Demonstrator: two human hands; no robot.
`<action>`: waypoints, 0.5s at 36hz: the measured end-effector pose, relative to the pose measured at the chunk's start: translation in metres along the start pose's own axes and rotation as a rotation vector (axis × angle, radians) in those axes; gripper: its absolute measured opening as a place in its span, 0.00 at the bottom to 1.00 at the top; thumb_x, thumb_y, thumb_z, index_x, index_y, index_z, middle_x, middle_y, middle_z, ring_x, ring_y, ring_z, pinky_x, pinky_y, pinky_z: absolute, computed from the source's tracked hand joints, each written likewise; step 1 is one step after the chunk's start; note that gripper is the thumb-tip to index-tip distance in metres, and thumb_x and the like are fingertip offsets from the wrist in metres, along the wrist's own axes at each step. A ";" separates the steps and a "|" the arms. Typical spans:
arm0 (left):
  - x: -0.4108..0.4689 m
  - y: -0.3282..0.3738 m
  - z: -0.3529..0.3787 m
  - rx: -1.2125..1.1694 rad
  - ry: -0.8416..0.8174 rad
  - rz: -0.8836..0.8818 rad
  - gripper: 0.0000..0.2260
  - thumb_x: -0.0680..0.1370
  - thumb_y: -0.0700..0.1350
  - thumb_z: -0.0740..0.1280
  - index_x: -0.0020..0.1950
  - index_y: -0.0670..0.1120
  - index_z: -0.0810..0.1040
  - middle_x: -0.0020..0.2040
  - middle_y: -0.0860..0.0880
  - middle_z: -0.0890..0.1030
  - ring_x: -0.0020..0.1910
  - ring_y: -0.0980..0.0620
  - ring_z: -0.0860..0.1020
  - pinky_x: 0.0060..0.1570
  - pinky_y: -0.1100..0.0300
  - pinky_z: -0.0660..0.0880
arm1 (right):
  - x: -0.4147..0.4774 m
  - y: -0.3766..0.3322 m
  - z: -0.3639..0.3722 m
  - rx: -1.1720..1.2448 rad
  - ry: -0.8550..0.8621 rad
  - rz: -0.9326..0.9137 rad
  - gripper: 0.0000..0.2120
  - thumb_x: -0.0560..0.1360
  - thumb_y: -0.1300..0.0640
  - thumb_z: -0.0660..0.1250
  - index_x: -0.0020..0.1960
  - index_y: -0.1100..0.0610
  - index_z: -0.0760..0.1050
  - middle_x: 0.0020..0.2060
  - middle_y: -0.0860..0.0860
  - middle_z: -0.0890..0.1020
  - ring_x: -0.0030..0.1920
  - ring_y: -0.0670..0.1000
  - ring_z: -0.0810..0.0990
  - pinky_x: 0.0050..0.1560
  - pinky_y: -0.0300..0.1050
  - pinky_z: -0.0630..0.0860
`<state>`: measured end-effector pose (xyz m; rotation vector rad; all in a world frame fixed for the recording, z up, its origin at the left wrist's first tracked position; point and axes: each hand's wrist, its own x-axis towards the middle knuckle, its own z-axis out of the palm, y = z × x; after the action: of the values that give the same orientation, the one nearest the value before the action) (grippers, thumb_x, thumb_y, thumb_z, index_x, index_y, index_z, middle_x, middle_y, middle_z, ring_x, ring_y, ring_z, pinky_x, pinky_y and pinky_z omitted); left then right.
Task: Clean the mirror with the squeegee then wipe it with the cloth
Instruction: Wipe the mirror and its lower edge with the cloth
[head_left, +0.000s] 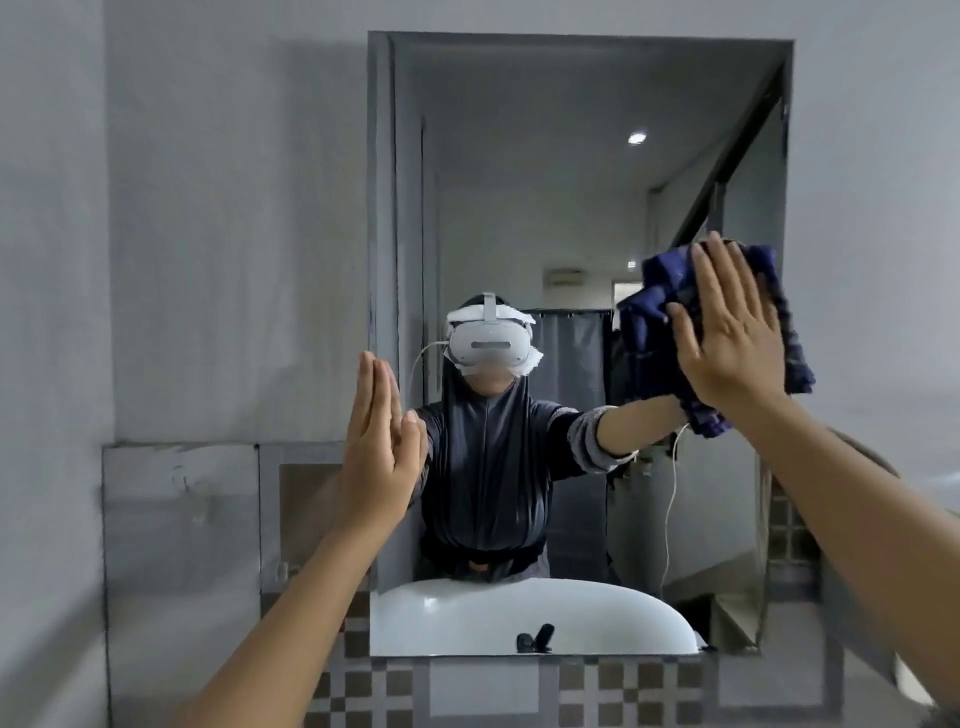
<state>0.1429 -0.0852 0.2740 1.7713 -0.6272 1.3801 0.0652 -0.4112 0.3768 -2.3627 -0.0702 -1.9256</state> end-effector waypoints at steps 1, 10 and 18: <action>-0.001 0.004 -0.002 -0.003 0.000 -0.006 0.25 0.81 0.51 0.50 0.76 0.47 0.45 0.77 0.47 0.45 0.76 0.47 0.48 0.71 0.42 0.56 | -0.006 0.001 0.002 0.017 0.022 0.064 0.28 0.79 0.45 0.48 0.76 0.53 0.50 0.76 0.50 0.53 0.76 0.47 0.48 0.75 0.42 0.42; -0.007 0.031 -0.015 0.055 -0.026 0.022 0.26 0.80 0.40 0.56 0.75 0.40 0.48 0.77 0.44 0.46 0.74 0.63 0.45 0.66 0.77 0.48 | -0.036 -0.039 0.027 0.181 0.132 0.596 0.29 0.79 0.44 0.46 0.77 0.55 0.45 0.77 0.50 0.48 0.76 0.48 0.45 0.73 0.46 0.42; -0.022 0.030 -0.031 0.141 -0.090 0.089 0.30 0.80 0.47 0.58 0.76 0.45 0.45 0.77 0.51 0.43 0.74 0.61 0.45 0.60 0.82 0.55 | -0.047 -0.097 0.039 0.246 0.154 0.652 0.29 0.80 0.47 0.49 0.76 0.57 0.46 0.77 0.52 0.49 0.76 0.50 0.45 0.74 0.46 0.40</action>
<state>0.0962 -0.0786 0.2644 1.9465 -0.6784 1.4417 0.0850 -0.3102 0.3272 -1.7689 0.3982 -1.6456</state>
